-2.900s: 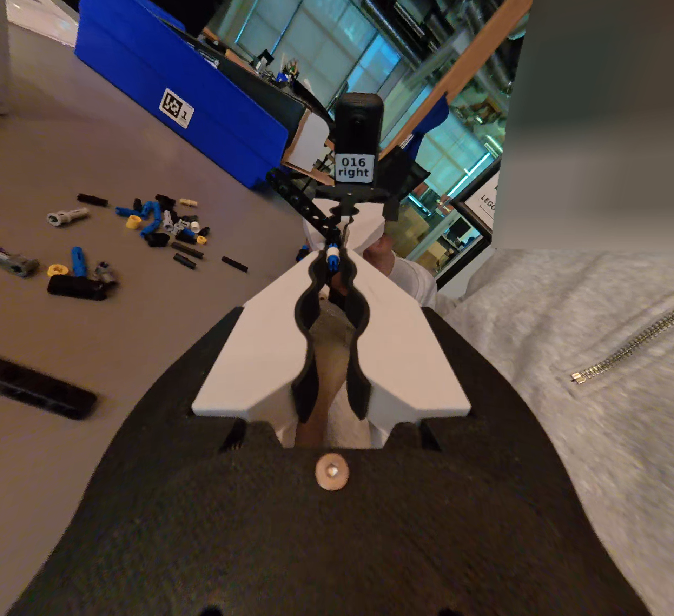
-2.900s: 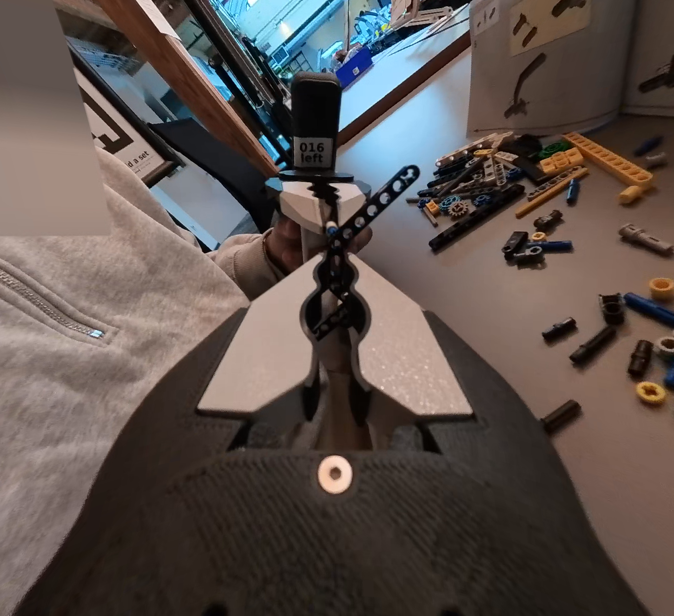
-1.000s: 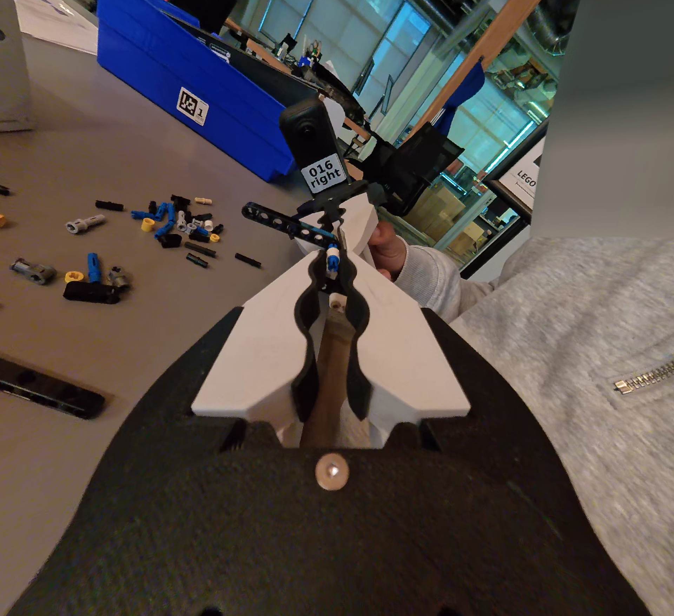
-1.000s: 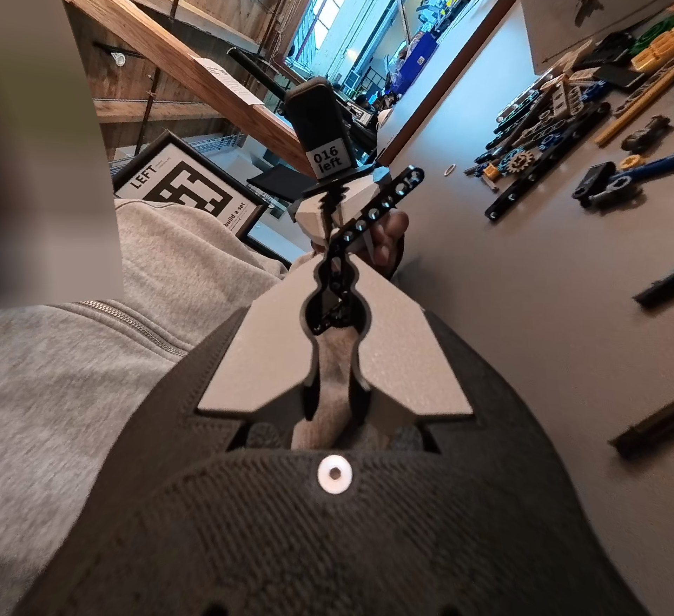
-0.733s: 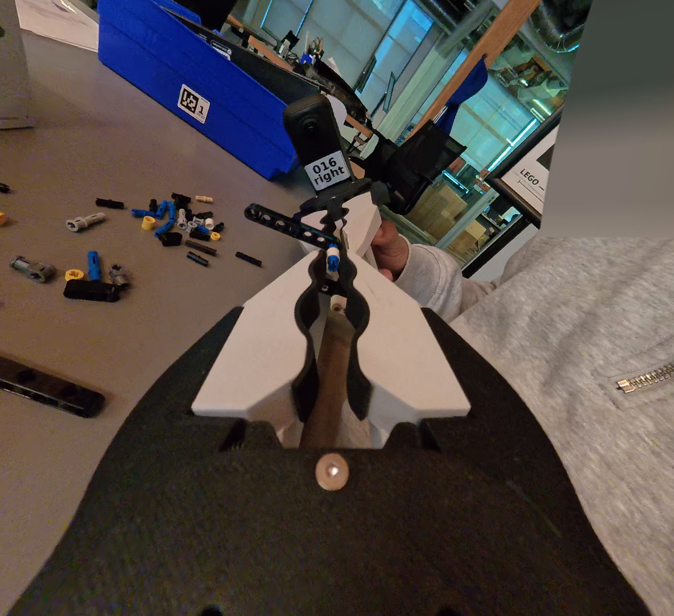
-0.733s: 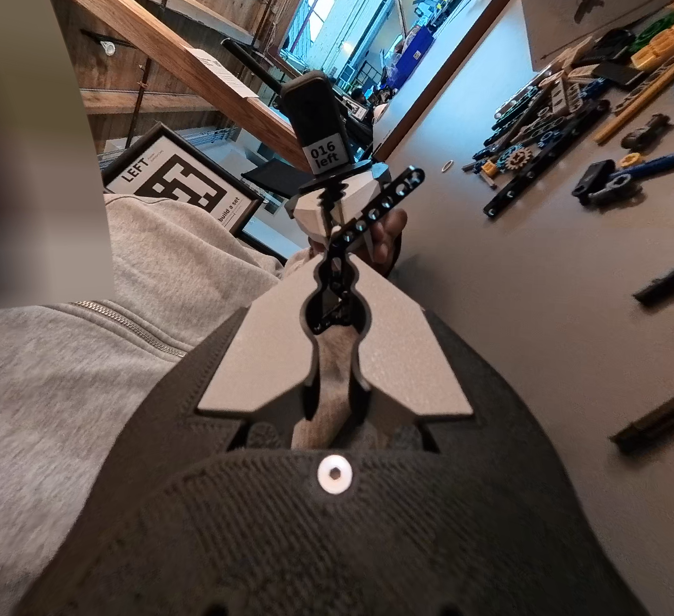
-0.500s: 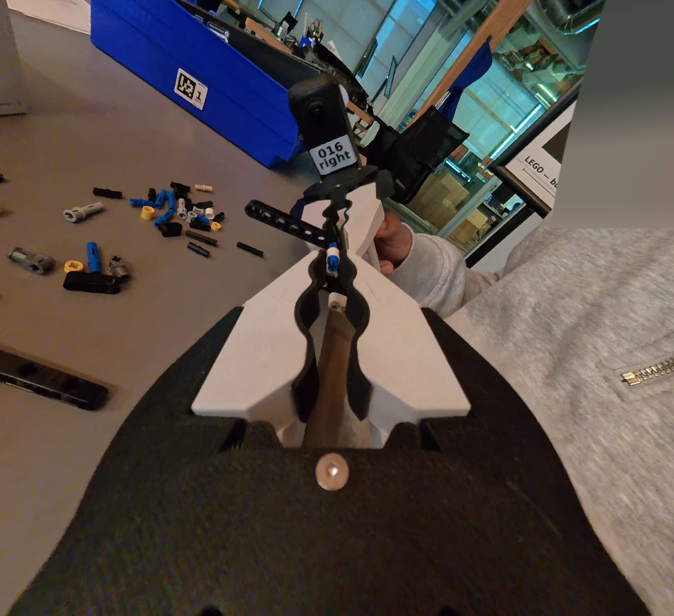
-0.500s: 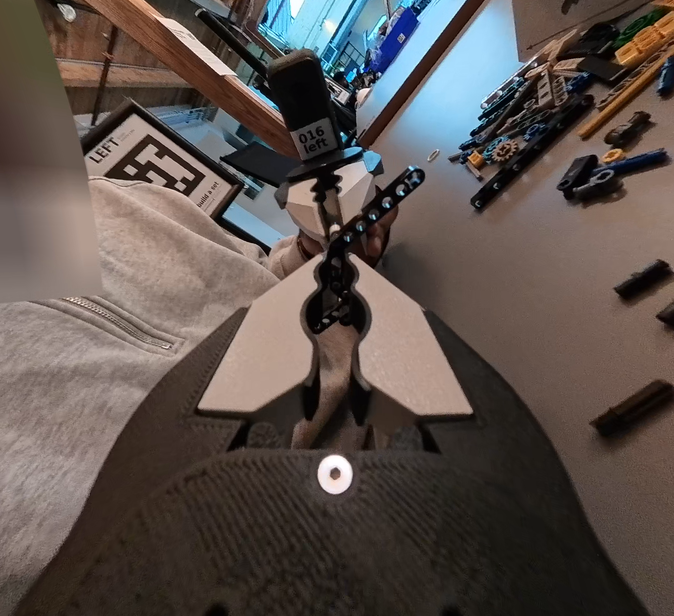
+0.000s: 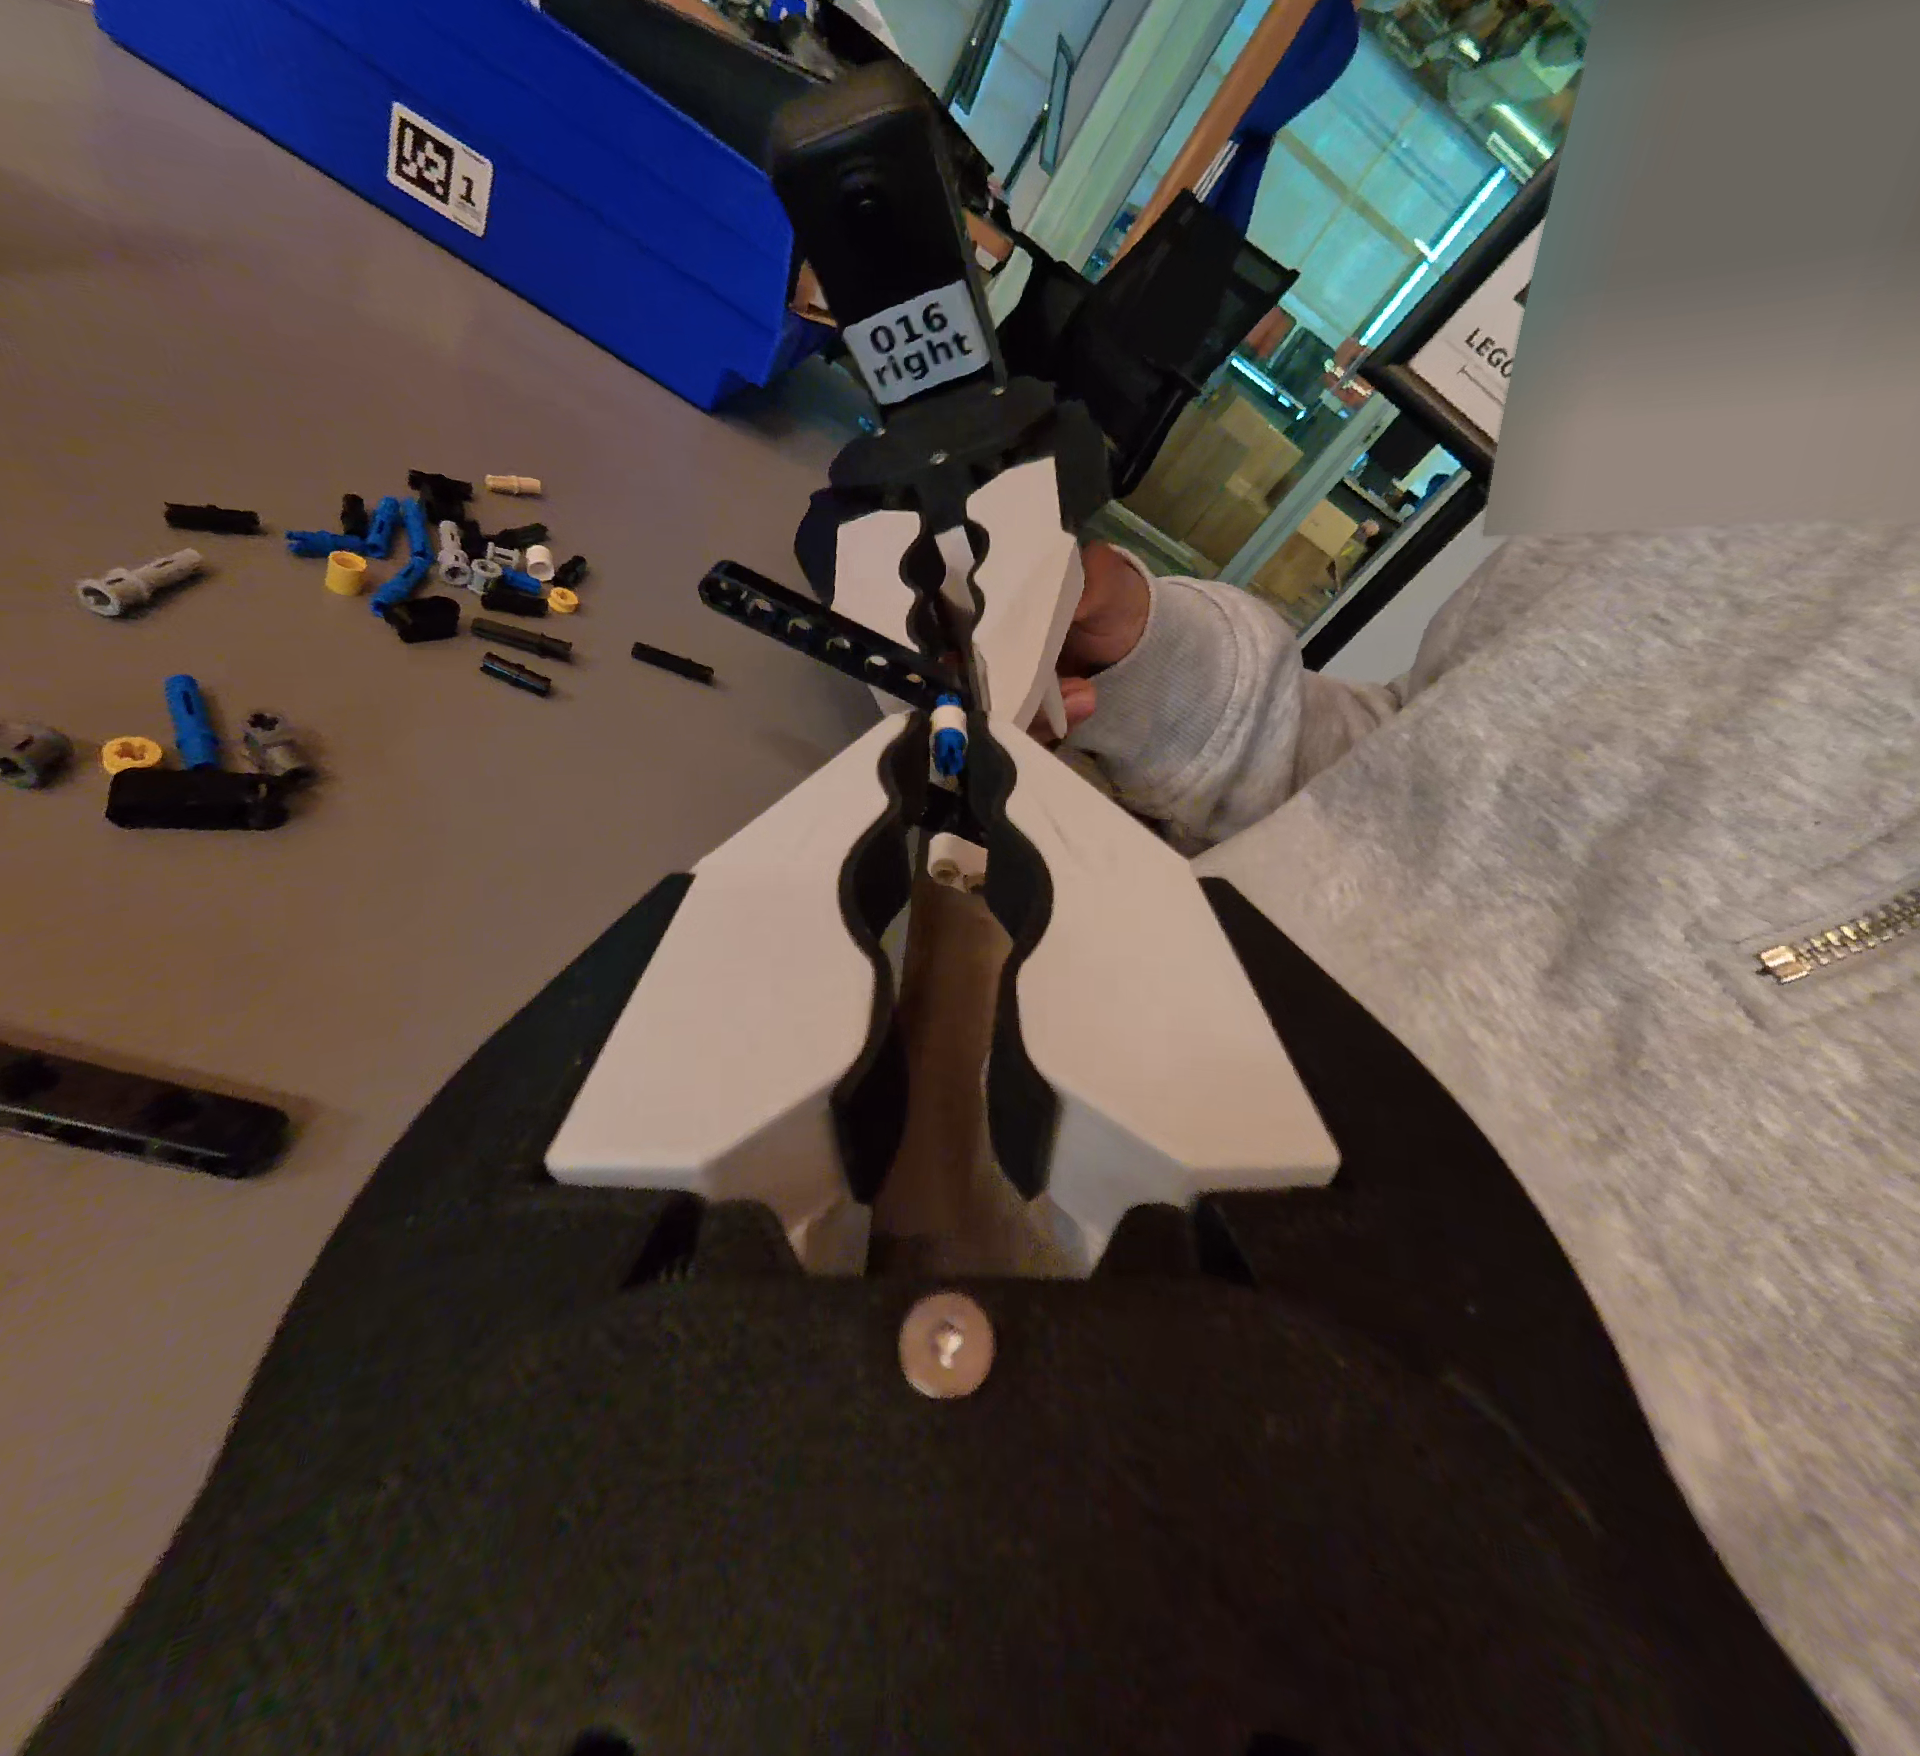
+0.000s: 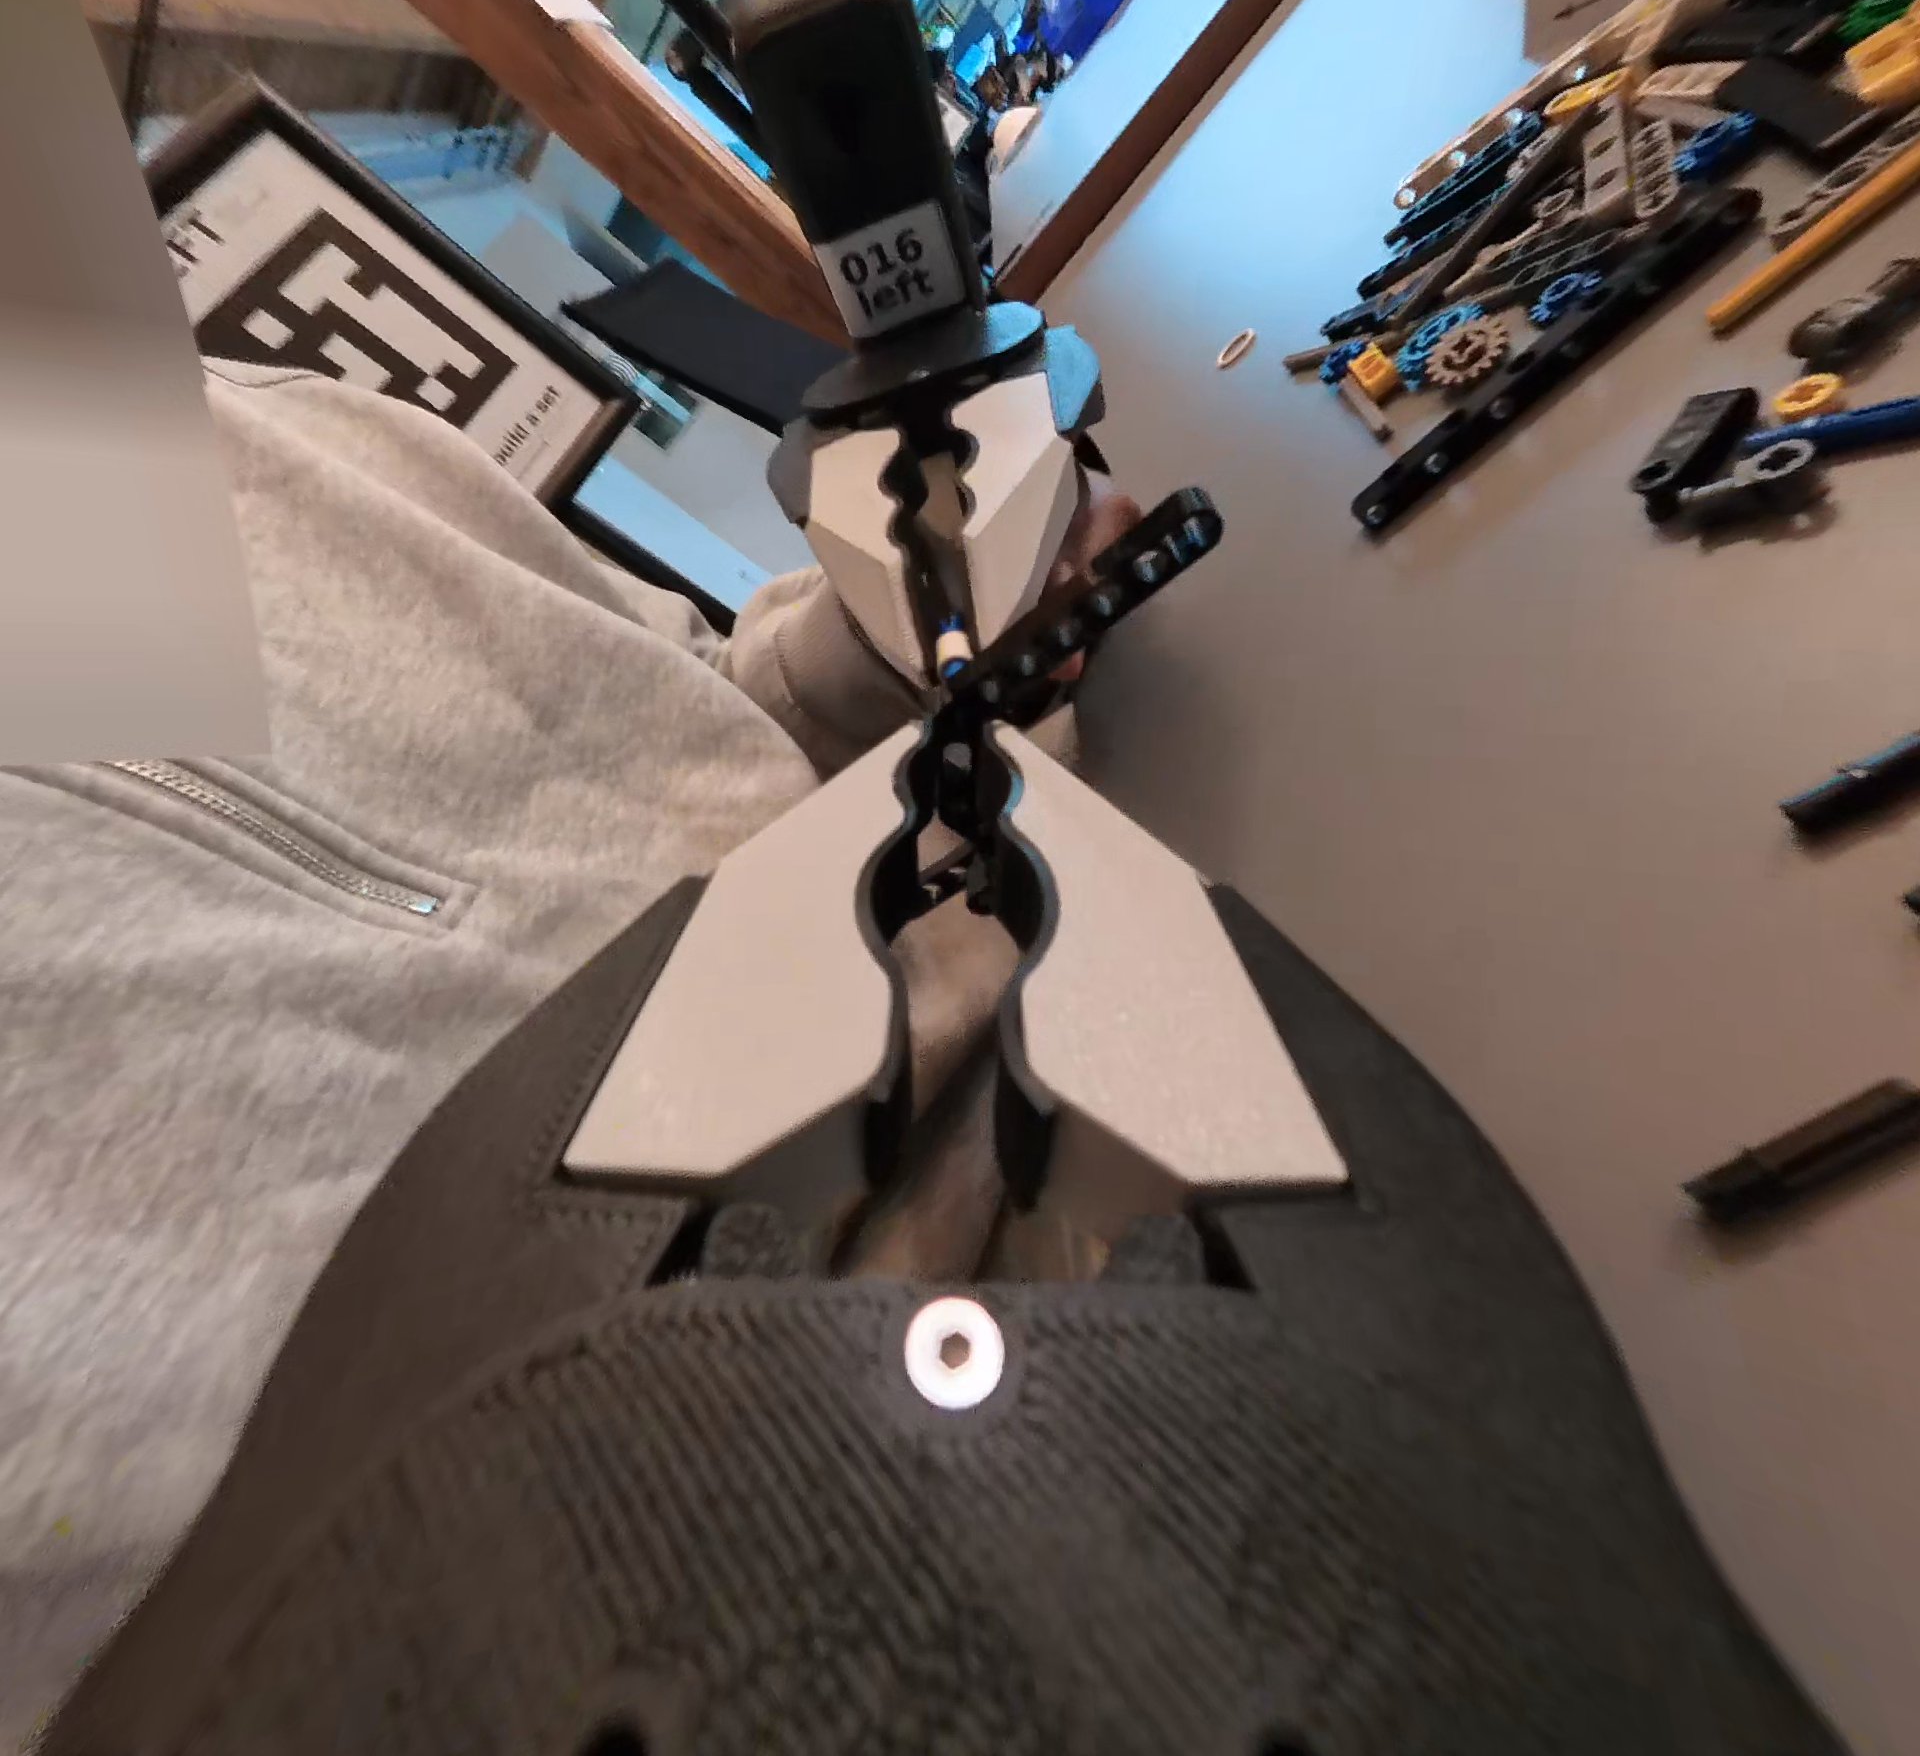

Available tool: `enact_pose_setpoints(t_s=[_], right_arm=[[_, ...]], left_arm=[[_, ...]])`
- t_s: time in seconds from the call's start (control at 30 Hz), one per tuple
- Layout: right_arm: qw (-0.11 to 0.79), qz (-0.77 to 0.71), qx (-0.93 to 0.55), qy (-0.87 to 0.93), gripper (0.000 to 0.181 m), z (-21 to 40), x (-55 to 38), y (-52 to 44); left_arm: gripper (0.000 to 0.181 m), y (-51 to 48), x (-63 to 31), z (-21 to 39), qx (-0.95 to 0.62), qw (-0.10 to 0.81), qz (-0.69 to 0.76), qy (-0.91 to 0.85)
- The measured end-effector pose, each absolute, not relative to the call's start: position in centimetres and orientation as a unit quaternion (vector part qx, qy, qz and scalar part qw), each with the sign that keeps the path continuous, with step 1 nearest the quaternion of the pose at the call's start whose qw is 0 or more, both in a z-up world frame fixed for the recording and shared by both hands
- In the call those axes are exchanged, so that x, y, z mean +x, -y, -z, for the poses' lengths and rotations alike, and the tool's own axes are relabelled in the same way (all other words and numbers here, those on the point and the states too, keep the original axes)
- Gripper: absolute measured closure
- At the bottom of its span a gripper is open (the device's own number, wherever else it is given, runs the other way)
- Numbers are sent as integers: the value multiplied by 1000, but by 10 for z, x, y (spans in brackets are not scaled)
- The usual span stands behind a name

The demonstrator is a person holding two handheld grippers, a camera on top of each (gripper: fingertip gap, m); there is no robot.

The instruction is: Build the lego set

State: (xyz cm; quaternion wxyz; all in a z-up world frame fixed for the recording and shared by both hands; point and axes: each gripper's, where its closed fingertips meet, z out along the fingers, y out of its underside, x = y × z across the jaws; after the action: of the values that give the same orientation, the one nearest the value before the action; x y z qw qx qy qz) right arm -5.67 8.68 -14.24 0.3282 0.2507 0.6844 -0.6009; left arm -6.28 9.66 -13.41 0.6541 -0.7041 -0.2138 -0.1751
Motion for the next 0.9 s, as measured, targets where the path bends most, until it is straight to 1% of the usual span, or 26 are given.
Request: enact_pose_setpoints(t_s=[0.33, 0.4, 0.5, 0.53, 0.6, 0.7, 0.83, 0.9], right_arm=[[231, 599, 305, -703, 177, 154, -85, -96], [193, 580, 325, -721, 177, 164, -93, -98], [166, 549, 330, -750, 177, 174, -92, -96], [153, 535, 345, -756, 175, 180, -94, -97], [134, 515, 377, -758, 164, 186, -99, -101], [116, 508, 388, -760, 162, 186, -103, -103], [92, 497, 384, -773, 151, 189, -105, -104], [91, 497, 378, -776, 149, 190, -104, -102]], left_arm=[[176, -92, -80, 137, -690, 657, 154, 262], [176, -91, -82, 137, -687, 658, 153, 266], [176, -90, -84, 138, -683, 660, 152, 274], [176, -90, -85, 138, -681, 660, 153, 276], [176, -89, -87, 138, -678, 661, 156, 281], [176, -89, -88, 138, -676, 661, 157, 285], [176, -89, -88, 139, -677, 659, 158, 286], [176, -89, -88, 139, -677, 659, 158, 286]])
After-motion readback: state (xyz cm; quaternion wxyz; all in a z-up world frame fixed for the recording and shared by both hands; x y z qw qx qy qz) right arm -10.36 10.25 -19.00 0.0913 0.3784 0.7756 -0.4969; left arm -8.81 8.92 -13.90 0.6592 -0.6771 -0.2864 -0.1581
